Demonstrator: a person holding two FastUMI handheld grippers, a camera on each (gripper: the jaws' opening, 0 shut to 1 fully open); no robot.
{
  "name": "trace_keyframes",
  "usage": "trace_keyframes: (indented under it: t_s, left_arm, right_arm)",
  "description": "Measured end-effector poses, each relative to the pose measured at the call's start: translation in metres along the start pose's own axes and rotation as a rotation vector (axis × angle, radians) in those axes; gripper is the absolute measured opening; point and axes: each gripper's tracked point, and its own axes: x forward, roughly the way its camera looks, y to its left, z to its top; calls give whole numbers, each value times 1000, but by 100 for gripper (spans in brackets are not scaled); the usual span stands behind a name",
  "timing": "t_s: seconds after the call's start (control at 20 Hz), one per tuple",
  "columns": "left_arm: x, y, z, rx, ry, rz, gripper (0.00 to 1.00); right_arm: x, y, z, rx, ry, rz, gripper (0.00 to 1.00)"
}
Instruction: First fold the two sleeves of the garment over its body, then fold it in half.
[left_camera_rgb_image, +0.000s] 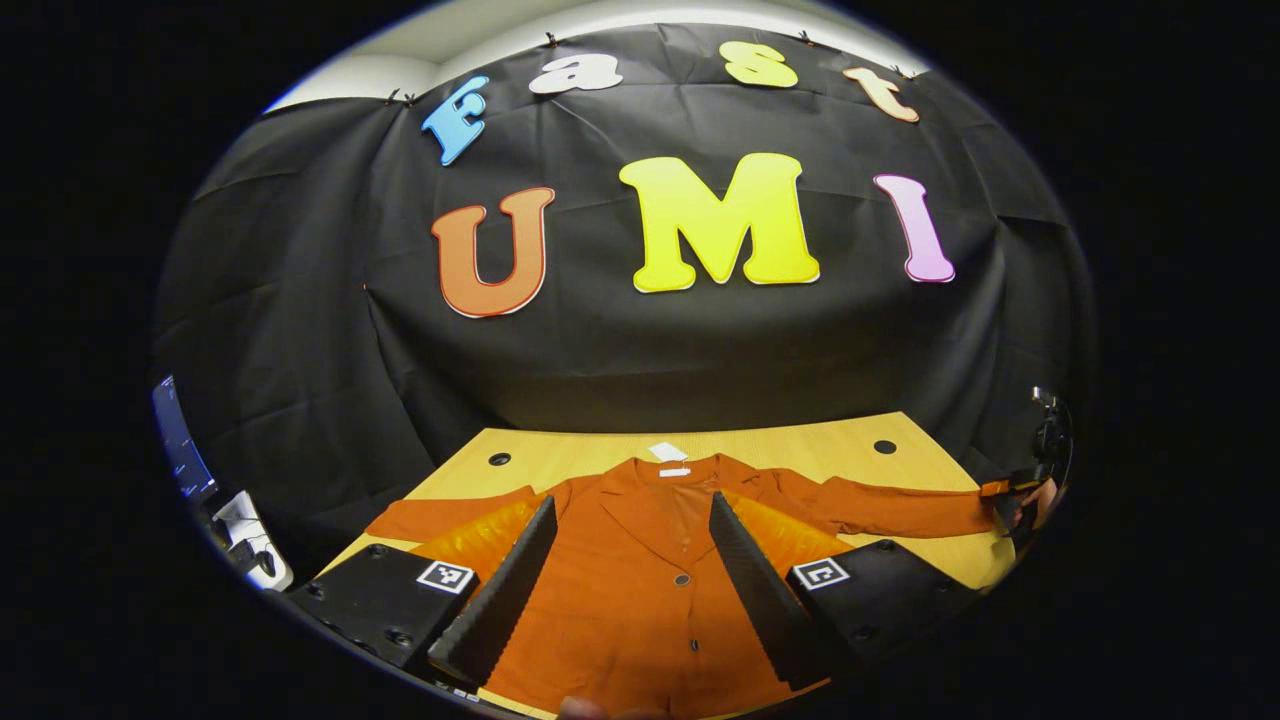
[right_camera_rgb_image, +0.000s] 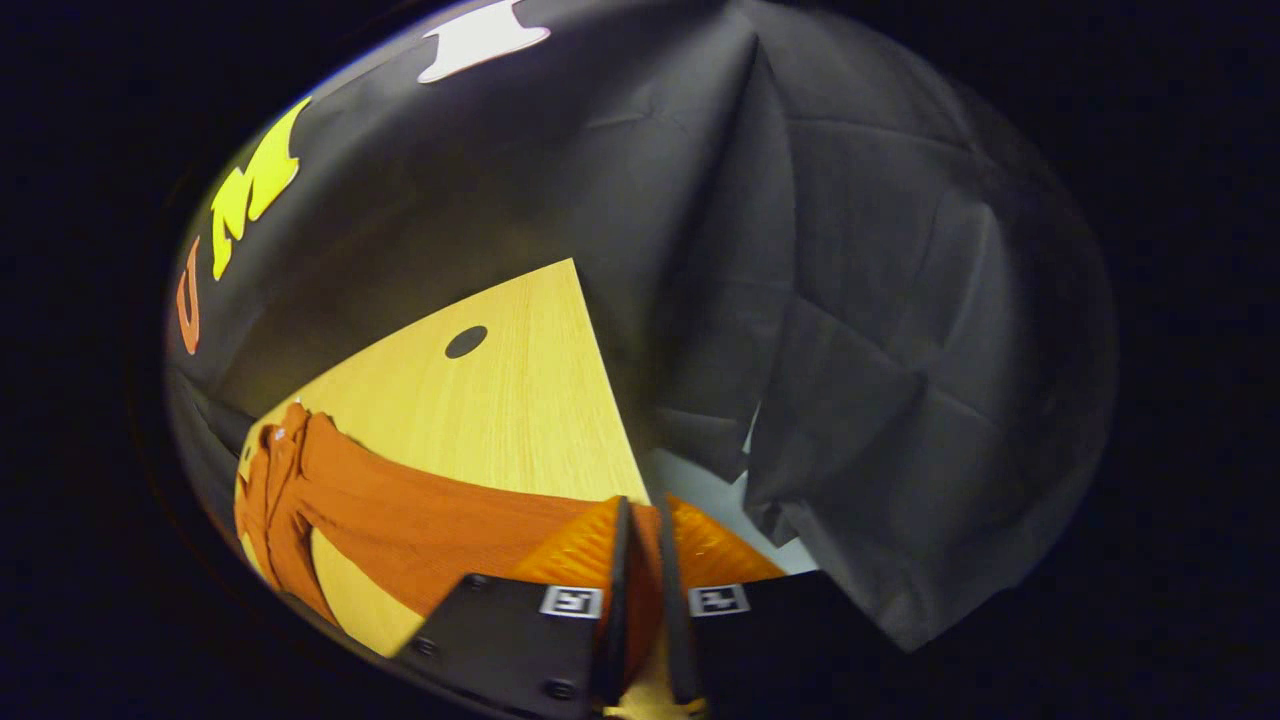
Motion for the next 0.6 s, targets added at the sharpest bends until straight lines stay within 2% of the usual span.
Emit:
trace_keyframes:
  t_s: [0.05,0.1,0.2,0.3,0.45,0.6]
  left_arm:
    - [0,3,-1,-3,0,2,99]
    - [1,4,-1,-8,-1,3,99]
    - [0,11,-5,-15,0,7,100]
    - [-1,20,-7,-19,-6,10,100]
    - [-1,35,-1,-5,-47,9,100]
    - [3,47,8,-9,-98,-22,99]
  right_arm:
    - [-3,5,-1,28,5,26,5]
    - [-4,13,-4,43,24,35,4]
    - [-16,19,-5,40,33,44,4]
    - [-42,38,16,50,-23,74,4]
    - [-89,108,42,107,-75,210,4]
    - [-135,183,67,88,-133,296,4]
